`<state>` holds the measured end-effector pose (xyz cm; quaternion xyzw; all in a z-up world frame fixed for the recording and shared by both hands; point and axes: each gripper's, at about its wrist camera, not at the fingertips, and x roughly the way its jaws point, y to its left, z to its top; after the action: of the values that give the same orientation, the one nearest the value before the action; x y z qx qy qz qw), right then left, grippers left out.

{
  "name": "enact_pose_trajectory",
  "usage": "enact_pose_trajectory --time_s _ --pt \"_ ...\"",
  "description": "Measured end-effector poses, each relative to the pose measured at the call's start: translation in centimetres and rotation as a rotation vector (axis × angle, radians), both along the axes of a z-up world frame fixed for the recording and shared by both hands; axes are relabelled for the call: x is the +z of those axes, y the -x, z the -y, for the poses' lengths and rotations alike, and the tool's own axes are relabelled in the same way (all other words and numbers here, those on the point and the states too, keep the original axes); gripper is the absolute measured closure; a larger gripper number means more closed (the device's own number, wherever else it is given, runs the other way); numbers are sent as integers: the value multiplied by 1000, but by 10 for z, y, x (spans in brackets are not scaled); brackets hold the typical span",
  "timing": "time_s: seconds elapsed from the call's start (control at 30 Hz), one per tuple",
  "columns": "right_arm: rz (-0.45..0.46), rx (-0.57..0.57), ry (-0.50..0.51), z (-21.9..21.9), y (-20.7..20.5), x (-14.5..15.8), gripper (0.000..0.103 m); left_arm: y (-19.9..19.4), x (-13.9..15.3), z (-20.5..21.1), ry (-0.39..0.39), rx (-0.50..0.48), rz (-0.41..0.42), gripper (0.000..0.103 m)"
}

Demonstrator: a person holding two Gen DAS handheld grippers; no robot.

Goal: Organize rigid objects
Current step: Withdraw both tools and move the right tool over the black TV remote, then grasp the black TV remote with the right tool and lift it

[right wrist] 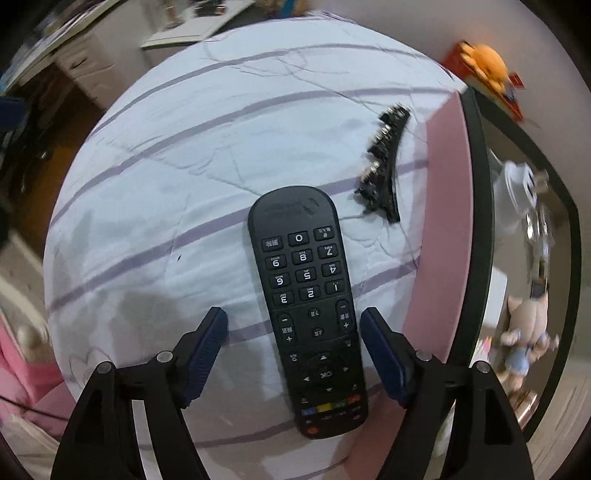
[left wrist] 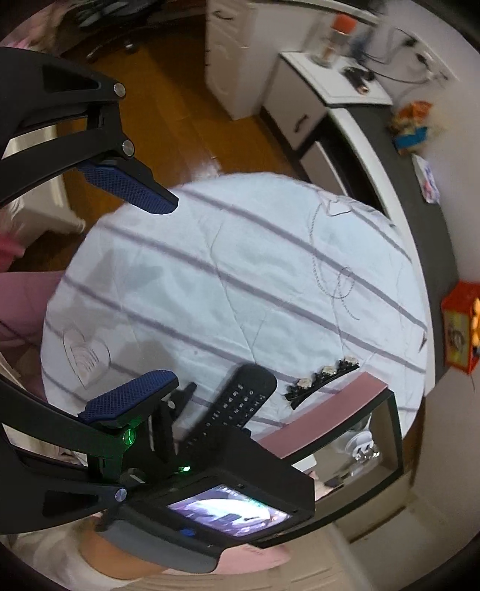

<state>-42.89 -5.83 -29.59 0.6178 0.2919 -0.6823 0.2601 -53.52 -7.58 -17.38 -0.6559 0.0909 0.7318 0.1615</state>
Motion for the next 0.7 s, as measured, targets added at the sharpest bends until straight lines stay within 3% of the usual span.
enact_pose_trajectory --time_s 0.1,0.23,0.33,0.57,0.7 --pt "-3 -72 -10 -2 -2 0 26 2 3 11 -9 -66 1 15" --pt "78 -274 81 -18 -5 2 50 -4 6 20 -14 -172 3 15" --pt "99 -413 133 -31 -12 4 56 -7 6 24 -19 -225 7 15" --pt "206 -689 284 -52 -44 7 59 -17 7 18 -59 -312 10 15" --pt "173 -767 301 -54 -65 7 58 -19 7 10 -57 -339 14 15"
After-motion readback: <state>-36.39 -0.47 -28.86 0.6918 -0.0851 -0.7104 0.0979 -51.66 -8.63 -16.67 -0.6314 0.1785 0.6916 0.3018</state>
